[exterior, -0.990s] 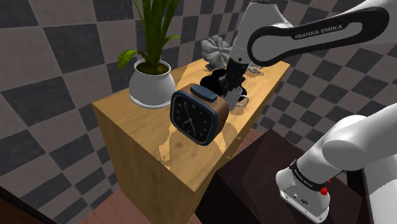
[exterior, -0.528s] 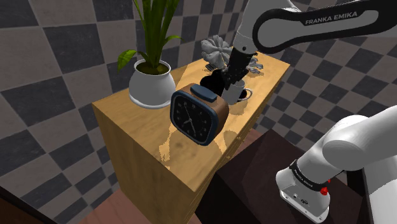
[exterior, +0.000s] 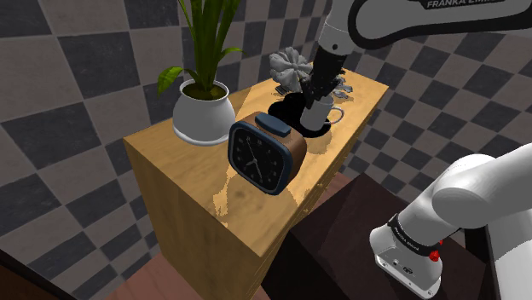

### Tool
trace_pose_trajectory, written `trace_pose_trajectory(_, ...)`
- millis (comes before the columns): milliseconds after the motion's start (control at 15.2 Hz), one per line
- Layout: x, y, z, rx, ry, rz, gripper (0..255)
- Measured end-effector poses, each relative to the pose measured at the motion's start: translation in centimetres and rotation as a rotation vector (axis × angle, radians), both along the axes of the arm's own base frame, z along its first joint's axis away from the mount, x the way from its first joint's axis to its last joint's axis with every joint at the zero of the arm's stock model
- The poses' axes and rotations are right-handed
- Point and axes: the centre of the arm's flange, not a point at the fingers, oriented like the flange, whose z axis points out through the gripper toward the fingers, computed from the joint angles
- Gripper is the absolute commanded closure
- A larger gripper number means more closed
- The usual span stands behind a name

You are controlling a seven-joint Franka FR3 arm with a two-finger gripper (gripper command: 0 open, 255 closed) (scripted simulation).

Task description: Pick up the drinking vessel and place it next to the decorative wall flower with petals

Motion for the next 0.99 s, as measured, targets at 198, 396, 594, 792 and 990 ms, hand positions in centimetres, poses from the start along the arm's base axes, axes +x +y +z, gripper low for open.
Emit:
trace_pose_trajectory(198, 0.0, 0.1, 1.6, 0.0, 0.0, 0.0, 255)
trace_pose_trajectory(396, 0.0, 0.2, 2.9, 0.0, 0.0, 0.0, 255)
trace_pose_trajectory(594, 0.4, -2.6, 3.4, 0.0, 0.0, -0.001, 255)
trace_pose_trajectory(792, 1.2, -6.4, 3.2, 0.0, 0.001, -0.002, 255)
trace_pose_trajectory(990, 1.7, -10.3, 3.4, 0.0, 0.001, -0.001, 255)
